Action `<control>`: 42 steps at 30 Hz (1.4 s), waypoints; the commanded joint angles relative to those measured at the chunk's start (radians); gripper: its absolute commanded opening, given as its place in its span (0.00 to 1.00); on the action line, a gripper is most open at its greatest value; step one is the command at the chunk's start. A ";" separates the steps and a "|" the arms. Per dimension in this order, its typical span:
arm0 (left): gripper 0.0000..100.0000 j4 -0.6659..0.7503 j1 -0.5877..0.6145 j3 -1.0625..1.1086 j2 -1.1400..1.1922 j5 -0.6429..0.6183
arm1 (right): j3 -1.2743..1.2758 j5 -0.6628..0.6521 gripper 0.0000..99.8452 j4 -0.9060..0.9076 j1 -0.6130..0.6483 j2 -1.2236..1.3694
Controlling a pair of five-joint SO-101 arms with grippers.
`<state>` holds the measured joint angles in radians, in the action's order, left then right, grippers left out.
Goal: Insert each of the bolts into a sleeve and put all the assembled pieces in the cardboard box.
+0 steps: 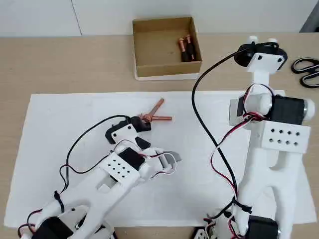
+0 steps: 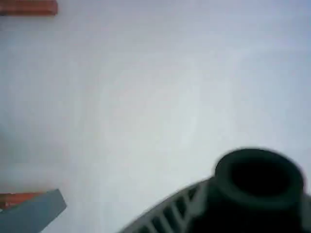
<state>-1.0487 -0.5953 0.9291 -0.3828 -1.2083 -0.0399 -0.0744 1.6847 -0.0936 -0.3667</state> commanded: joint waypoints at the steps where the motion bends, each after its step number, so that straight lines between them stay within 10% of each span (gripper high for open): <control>1: 0.38 0.017 0.046 0.001 -0.005 -0.005 | -0.003 0.012 0.00 -0.019 -0.001 -0.035; 42: 0.03 0.212 0.101 0.096 -0.012 -0.026 | -0.003 0.012 0.00 -0.012 -0.001 -0.033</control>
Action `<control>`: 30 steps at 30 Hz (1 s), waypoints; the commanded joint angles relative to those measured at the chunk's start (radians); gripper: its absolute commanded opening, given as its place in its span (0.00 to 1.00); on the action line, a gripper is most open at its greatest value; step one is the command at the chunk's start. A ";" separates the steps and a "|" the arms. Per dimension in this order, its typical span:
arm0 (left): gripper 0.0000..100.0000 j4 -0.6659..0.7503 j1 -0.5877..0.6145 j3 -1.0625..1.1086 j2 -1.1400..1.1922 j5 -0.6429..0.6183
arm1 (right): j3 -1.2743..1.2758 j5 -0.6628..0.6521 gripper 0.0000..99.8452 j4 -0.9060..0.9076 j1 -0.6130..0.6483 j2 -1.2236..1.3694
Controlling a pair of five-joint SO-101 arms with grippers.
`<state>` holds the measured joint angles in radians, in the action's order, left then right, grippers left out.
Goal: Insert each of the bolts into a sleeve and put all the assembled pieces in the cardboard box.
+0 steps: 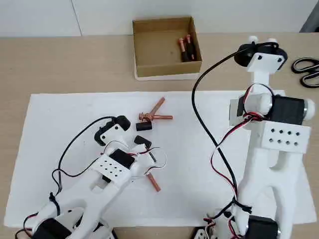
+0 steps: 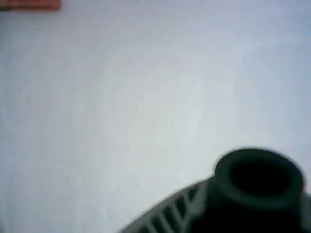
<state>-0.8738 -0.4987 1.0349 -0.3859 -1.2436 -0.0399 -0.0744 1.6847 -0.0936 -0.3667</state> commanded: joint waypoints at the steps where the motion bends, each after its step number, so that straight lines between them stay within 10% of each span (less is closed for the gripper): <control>1: 0.02 0.037 0.005 -0.010 -0.011 0.026 | -0.003 0.012 0.00 -0.012 -0.002 -0.033; 15: 0.01 -0.532 0.040 -0.466 -0.003 0.345 | -0.003 0.012 0.00 -0.018 -0.002 -0.028; 24: 0.01 -0.552 0.516 -0.509 0.055 0.446 | 0.018 0.012 0.00 -0.027 -0.002 -0.031; 30: 0.01 -0.549 0.497 -0.513 0.226 0.856 | 0.098 0.012 0.00 -0.084 -0.001 -0.036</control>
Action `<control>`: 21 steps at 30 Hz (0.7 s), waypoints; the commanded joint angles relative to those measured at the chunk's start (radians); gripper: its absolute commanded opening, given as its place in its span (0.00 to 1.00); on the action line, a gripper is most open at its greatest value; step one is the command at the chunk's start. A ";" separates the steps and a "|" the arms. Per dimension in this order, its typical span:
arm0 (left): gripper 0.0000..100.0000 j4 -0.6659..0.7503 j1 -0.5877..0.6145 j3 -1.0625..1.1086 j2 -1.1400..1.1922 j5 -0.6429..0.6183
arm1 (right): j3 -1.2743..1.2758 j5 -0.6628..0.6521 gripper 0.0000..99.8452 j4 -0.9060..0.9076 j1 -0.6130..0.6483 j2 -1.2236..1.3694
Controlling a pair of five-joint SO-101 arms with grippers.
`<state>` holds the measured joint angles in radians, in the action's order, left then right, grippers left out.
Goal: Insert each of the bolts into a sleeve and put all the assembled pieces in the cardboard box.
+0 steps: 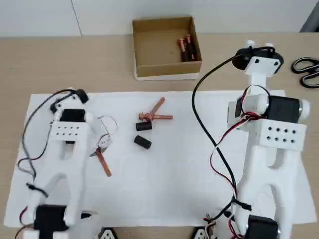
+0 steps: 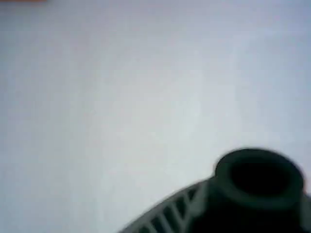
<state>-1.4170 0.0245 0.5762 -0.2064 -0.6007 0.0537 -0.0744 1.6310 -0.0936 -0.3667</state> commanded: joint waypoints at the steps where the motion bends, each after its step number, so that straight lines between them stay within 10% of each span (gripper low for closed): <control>1: 0.01 -0.006 -0.055 -0.065 0.075 0.295 | 0.005 0.012 0.00 -0.031 -0.001 -0.036; 5: 0.01 -0.009 -0.124 -0.151 0.189 0.477 | 0.005 0.012 0.00 -0.036 -0.001 -0.036; 21: 0.01 0.003 -0.132 -0.501 0.583 0.483 | 0.000 0.011 0.00 -0.067 -0.001 -0.036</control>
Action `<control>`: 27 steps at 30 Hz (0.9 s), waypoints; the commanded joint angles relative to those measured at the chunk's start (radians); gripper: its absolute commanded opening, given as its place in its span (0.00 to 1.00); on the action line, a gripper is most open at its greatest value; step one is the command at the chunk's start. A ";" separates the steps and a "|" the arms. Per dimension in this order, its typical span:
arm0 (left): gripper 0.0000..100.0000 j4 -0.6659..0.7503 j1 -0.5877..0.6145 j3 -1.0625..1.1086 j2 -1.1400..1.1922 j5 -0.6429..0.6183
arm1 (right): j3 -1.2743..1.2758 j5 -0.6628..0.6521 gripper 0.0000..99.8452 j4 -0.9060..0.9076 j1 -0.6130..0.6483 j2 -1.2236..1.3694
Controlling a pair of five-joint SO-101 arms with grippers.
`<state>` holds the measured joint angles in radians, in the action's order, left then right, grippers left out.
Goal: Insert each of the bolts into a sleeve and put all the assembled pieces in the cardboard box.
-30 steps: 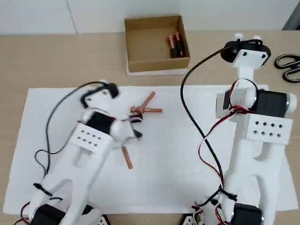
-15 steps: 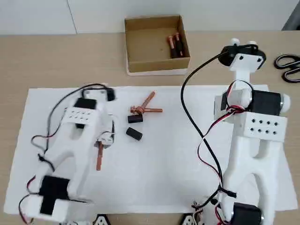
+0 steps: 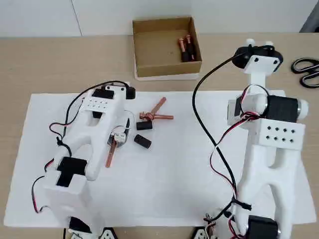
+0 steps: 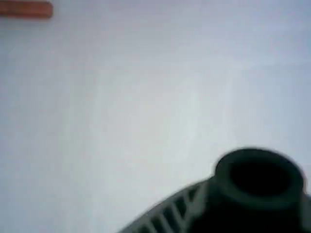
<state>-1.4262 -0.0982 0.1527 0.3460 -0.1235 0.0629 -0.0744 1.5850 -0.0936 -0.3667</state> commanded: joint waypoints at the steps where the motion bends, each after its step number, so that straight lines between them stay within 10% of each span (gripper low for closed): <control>1: 0.01 0.012 -0.011 -0.079 0.037 0.006 | -0.009 0.011 0.00 -0.021 -0.001 -0.036; 27: 0.11 -0.031 -0.014 -0.077 0.037 0.008 | -0.009 0.009 0.00 -0.027 -0.001 -0.036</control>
<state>-1.4661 -0.0967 0.0944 0.3798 -0.1174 0.0629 -0.0744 1.5850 -0.0936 -0.3667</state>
